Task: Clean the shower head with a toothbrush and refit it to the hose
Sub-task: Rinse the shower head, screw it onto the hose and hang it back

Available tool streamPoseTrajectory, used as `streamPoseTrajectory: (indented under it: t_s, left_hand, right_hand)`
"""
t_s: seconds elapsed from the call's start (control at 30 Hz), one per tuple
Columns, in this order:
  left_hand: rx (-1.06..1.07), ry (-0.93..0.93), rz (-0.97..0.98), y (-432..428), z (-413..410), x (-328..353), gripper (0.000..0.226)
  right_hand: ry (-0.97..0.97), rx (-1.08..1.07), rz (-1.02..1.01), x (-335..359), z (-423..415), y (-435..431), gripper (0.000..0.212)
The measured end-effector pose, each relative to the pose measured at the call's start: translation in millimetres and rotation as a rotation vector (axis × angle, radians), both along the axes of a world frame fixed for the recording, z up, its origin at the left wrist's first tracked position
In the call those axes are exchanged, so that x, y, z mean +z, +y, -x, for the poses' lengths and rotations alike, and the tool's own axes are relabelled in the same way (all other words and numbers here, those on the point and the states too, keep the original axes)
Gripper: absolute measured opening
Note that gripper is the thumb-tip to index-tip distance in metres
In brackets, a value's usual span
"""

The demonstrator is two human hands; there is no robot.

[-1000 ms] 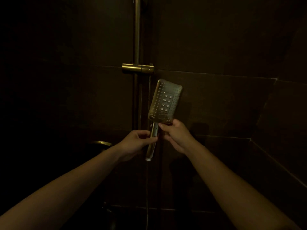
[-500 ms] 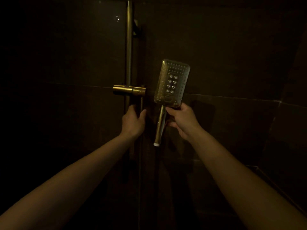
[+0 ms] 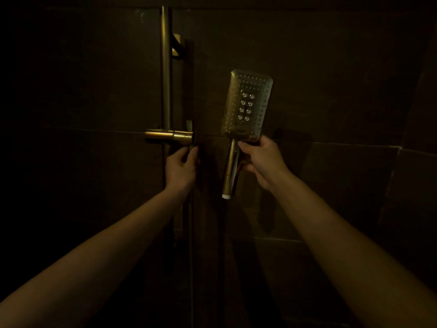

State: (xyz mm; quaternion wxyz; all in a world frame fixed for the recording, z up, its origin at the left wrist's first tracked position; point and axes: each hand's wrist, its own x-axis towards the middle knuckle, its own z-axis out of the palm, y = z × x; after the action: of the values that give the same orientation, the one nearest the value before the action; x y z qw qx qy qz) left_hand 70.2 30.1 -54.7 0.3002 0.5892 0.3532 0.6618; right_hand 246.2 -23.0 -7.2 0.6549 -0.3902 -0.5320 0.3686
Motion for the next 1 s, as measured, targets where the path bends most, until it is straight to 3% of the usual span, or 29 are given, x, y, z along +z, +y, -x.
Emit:
streamPoseTrajectory:
  t_s: [0.1,0.27,0.47,0.63,0.77,0.87,1.0]
  left_hand:
    - [-0.033,0.037,-0.023,2,-2,6,0.026]
    - [-0.284,0.263,-0.107,-4,-37,-5,0.016]
    - [-0.458,0.14,0.101,-6,-53,-27,0.019]
    - [-0.647,0.09,0.242,-29,-64,-47,0.02]
    - [-0.774,0.084,0.284,-50,-67,-63,0.021]
    - [-0.807,0.114,0.295,-60,-67,-70,0.021]
    - [-0.892,0.19,0.263,-71,-64,-78,0.019]
  right_hand:
    - [0.022,-0.017,0.001,4,-1,0,0.019]
    - [0.046,-0.089,-0.036,9,-7,-2,0.018]
    - [0.154,-0.034,-0.049,14,-34,-11,0.02]
    - [0.132,-0.003,0.015,2,-43,-20,0.017]
    - [0.236,0.019,0.003,-1,-41,-22,0.031]
    - [0.336,0.113,0.005,-6,-40,-24,0.026]
    - [0.339,0.073,0.058,-25,-37,-25,0.024]
